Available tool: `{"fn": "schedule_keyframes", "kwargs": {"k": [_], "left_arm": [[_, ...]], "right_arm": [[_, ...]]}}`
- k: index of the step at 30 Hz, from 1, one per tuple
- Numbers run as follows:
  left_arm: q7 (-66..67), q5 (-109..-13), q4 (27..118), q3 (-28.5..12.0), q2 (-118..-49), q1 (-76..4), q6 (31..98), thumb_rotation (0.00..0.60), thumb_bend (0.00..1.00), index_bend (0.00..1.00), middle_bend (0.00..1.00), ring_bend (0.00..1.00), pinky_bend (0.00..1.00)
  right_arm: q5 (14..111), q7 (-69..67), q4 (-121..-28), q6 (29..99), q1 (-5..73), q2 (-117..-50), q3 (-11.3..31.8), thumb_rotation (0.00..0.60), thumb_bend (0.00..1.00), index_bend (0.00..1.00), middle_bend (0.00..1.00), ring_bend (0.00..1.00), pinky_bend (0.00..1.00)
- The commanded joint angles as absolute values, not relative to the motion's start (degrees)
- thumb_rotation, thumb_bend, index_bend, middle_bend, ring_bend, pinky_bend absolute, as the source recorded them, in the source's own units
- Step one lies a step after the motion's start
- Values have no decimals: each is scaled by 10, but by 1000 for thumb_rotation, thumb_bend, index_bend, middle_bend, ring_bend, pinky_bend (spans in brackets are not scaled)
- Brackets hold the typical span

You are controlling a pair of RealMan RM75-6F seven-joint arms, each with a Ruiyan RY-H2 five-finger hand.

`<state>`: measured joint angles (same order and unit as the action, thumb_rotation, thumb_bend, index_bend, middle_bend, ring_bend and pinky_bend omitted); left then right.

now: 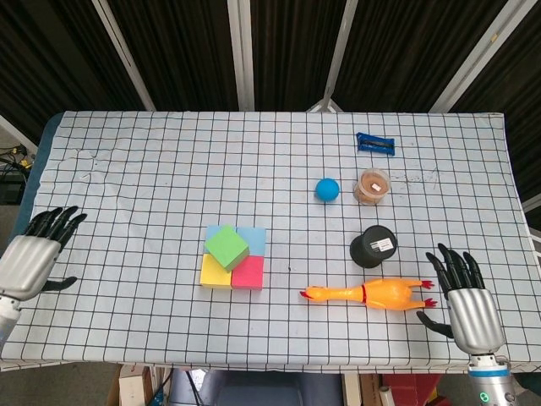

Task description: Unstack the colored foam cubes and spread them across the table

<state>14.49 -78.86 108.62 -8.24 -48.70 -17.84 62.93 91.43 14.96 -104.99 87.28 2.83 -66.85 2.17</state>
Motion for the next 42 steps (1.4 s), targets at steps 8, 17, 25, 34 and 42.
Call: {"fn": "schedule_keyframes", "kwargs": {"k": [8,17,25,34,42], "left_arm": [[188,-635,1087,-136,-530,-347,468,600,76,6,0,0,81],[248,-556,1088,-126,-579,-420,450,600,75,6,0,0,81],[293,-492,1091,-123,-629,-473,470,600,75,6,0,0,81],[333,-446,1091,-112,-695,-525,489,600,72,6,0,0,81],[362,-422,1073,-100,-770,-565,514,600,78,10,3,0,84]], "right_arm": [[904,183,-1048,864,31,-684,21,600,40,113,0,64,0],[907,179,-1054,881,21,-676,21,600,40,113,0,64,0],[907,167,-1054,886,19,-670,22,600,39,113,0,64,0],[905,149,-1054,890,17,-662,25,600,40,113,0,64,0],[902,130,-1055,897,14,-654,29,600,40,113,0,64,0]]}}
